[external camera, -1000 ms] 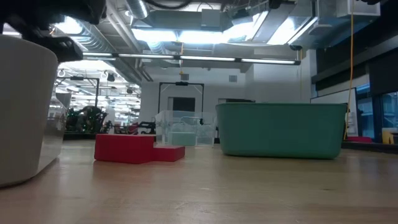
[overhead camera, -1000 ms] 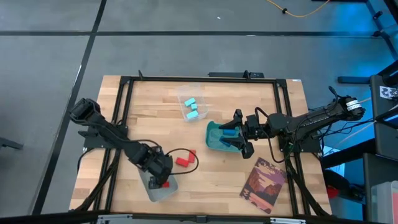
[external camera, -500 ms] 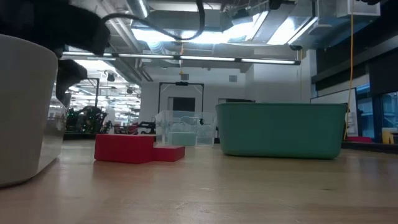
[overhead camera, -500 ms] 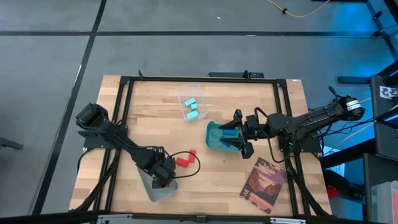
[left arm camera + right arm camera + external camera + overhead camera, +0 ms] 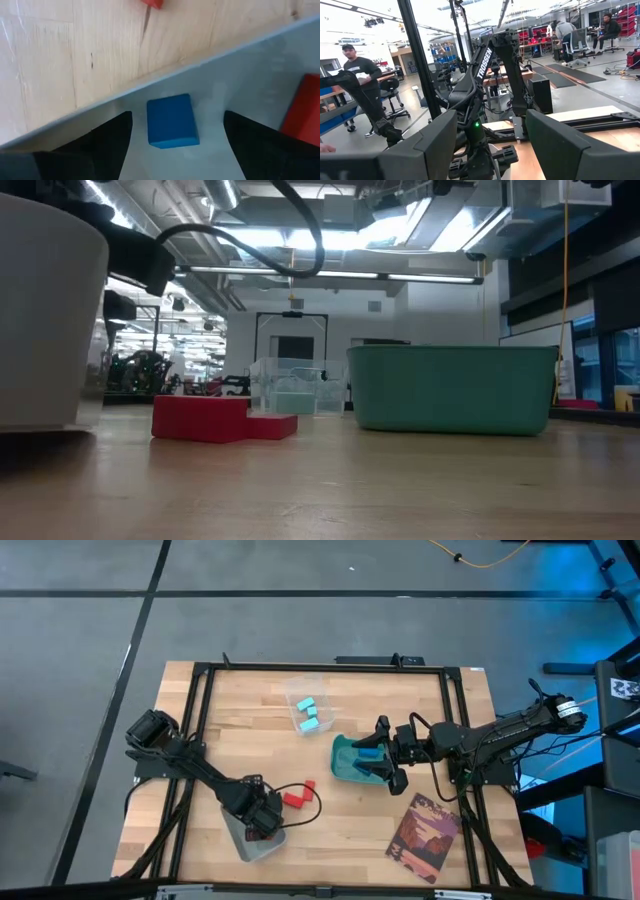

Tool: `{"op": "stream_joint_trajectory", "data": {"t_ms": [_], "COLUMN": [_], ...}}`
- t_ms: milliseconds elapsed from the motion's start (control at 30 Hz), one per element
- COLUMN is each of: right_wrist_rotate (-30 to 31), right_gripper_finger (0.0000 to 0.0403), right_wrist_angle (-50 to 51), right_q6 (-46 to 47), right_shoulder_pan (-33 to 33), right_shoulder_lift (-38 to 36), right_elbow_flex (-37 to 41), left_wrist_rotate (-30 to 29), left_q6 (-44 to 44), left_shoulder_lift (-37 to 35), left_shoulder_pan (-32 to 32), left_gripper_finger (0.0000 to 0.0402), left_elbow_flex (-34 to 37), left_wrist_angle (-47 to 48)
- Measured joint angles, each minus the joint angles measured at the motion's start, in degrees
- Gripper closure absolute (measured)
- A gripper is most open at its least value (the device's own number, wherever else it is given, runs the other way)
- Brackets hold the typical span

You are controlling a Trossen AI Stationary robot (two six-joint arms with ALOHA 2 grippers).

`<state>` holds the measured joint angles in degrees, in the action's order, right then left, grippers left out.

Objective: Sort & place blocks by color
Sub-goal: Put the blue block into the green bin

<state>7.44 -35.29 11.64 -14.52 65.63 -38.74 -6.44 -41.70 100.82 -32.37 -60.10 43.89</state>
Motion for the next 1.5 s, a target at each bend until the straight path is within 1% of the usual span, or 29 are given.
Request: {"op": "stream_joint_trajectory", "data": {"t_ms": [100,200,333,400,467,567,700,1000,1133,1233,1367,1500], "right_wrist_rotate": [0.0,0.0,0.0,0.0,0.0,0.0,0.0,0.0,0.0,0.0,0.0,0.0], "right_gripper_finger": [0.0162,0.0162,0.0162,0.0162,0.0162,0.0162,0.0162,0.0162,0.0162,0.0162,0.0162,0.0162], "right_wrist_angle": [0.0,0.0,0.0,0.0,0.0,0.0,0.2,0.3,0.3,0.3,0.4,0.4], "right_q6": [-0.1,-0.1,-0.1,-0.1,-0.1,-0.1,-0.1,-0.1,-0.1,-0.1,-0.1,-0.1], "right_shoulder_pan": [0.0,0.0,0.0,0.0,0.0,0.0,0.0,0.0,0.0,0.0,0.0,0.0], "right_shoulder_lift": [0.0,0.0,0.0,0.0,0.0,0.0,0.0,0.0,0.0,0.0,0.0,0.0], "right_elbow_flex": [0.0,0.0,0.0,0.0,0.0,0.0,0.0,0.0,0.0,0.0,0.0,-0.1], "left_wrist_rotate": [0.5,0.4,-0.5,0.4,0.5,0.5,0.5,1.4,1.7,1.6,1.6,0.9], "left_q6": [-0.1,-0.1,-0.1,-0.2,-0.2,-0.2,-0.2,-0.2,0.1,0.4,2.1,1.1], "left_shoulder_lift": [-0.1,-0.1,0.0,0.3,0.3,0.2,0.2,0.1,0.0,-0.6,-3.3,-7.2], "left_shoulder_pan": [0.0,0.0,0.0,-0.1,-0.1,-0.1,-0.1,-0.1,-0.1,-0.1,0.2,0.6], "left_gripper_finger": [0.0098,0.0116,0.0172,0.0208,0.0242,0.0283,0.0319,0.0380,0.0391,0.0387,0.0360,0.0319], "left_elbow_flex": [0.0,0.0,0.1,0.2,0.3,0.3,0.3,0.2,0.2,0.1,0.0,0.0], "left_wrist_angle": [-0.1,-0.3,-0.7,-1.9,-1.3,-1.7,-1.3,-1.2,-1.1,-0.9,0.8,1.7]}}
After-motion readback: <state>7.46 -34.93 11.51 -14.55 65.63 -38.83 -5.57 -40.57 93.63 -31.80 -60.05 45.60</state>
